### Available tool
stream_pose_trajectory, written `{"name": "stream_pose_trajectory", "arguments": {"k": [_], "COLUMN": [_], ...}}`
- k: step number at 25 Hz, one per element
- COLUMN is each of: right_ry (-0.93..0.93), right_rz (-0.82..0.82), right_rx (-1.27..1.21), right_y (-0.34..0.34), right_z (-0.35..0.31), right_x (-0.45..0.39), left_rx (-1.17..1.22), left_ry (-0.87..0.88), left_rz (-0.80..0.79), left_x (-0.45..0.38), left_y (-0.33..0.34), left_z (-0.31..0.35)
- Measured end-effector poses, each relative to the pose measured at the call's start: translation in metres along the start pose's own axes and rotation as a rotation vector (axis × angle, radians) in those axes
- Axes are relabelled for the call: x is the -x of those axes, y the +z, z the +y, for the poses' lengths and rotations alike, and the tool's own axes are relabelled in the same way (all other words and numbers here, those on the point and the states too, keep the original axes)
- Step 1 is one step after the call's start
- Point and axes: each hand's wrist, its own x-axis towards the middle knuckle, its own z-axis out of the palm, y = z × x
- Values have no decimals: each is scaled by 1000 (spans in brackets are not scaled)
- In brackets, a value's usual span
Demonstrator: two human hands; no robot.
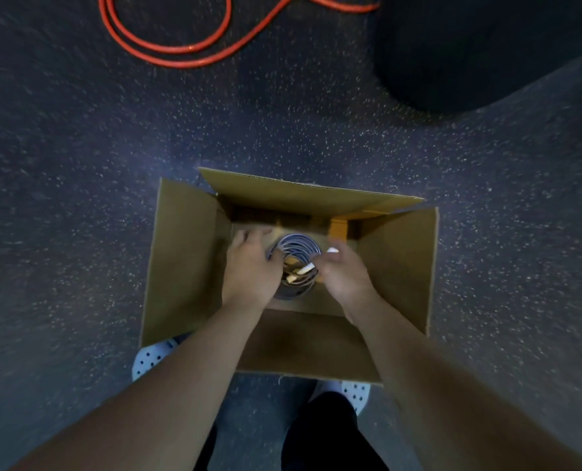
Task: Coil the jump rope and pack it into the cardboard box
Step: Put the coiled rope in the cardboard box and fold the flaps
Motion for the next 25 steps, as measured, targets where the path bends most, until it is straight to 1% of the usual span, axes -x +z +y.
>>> {"name": "stream_pose_trajectory", "arguments": {"k": [2, 4, 5, 6, 7, 8, 9, 10, 11, 12, 13, 15, 16, 18, 20, 22, 25], "right_ry": [-60, -114, -137, -158, -171, -151, -91, -4, 67, 91, 63, -49, -87, -112, -123, -145, -130], "right_rz": [13, 55, 103, 189, 302, 416, 489, 490, 447, 394, 367, 359, 342, 267, 192, 131, 55], "right_rx": [-21, 14, 51, 137, 272, 428, 525, 534, 485, 426, 380, 338, 344, 385, 430, 504, 612], "right_y": [-18, -35, -43, -51, -58, -64, -68, -69, -68, -63, -58, -45, -38, -24, -14, -6, 7], "right_z": [-21, -36, -39, -40, -37, -32, -26, -20, -14, -9, -4, 1, 3, 5, 9, 14, 20], "right_x": [40, 70, 81, 90, 95, 99, 100, 101, 101, 101, 101, 104, 107, 109, 104, 89, 59], "left_rx": [4, -53, -117, -189, -242, -250, -216, -166, -125, -91, -64, -40, -61, -169, -293, -374, -476], "left_ry": [62, 110, 110, 81, 10, -115, -264, -388, -447, -439, -387, -246, -181, -88, -32, 9, 73], "left_rz": [40, 117, 183, 271, 360, 413, 407, 355, 288, 237, 217, 203, 155, 8, -100, -156, -219], "left_x": [21, 36, 41, 44, 45, 44, 44, 44, 46, 49, 52, 62, 67, 73, 68, 56, 35], "left_y": [-32, -63, -77, -90, -100, -108, -112, -111, -105, -96, -87, -67, -57, -39, -26, -18, -6], "left_z": [30, 49, 51, 49, 41, 30, 19, 9, 3, -2, -3, 3, 5, 7, 3, -6, -21]}}
